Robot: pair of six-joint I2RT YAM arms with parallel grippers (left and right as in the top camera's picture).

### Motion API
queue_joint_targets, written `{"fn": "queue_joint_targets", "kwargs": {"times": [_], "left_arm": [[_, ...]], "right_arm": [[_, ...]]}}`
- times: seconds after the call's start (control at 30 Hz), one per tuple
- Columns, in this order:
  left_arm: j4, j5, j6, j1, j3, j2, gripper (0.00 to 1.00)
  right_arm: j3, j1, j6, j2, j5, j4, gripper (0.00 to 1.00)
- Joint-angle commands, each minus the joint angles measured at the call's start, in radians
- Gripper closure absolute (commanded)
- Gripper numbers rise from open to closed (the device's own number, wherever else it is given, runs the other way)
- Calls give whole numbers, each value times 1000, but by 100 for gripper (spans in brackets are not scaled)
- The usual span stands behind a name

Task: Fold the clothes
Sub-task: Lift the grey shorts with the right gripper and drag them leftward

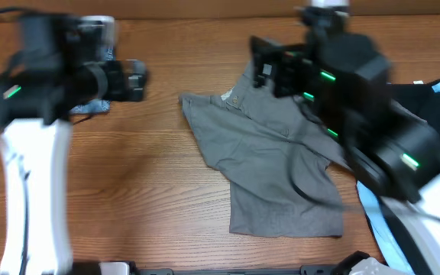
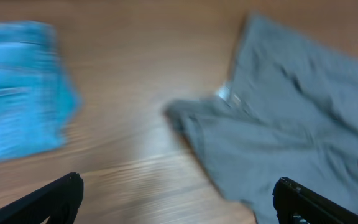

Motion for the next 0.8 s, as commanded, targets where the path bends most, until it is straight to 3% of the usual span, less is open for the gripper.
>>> {"fn": "queue_joint_targets", "kwargs": {"times": [0.0,0.3,0.43,0.53,0.57,0.7,0.73,0.77], "left_arm": [[19,19,60,-117,3,147,0],[126,8,47,-257,3,421,9],[270,13,47,-279,3,451,10],[373,40,16,-291,3,455,9],[391,61,3,-295,3,455,0],[468,80,-5,-304,3,465,0],[492,80,-5,-308,3,473,3],[514,80,0,-311,3,486,20]], "right_arm": [[19,-21,44,-57,-6,-33,0],[18,-41,102,-84,-5,-168,4],[18,-92,170,-62,-8,-240,4],[18,-115,170,-56,-32,-258,4],[18,-117,170,-56,-32,-265,5],[18,-117,170,-56,-32,-288,5],[18,-117,170,-56,-32,-290,5],[18,-117,170,-56,-32,-290,5]]}}
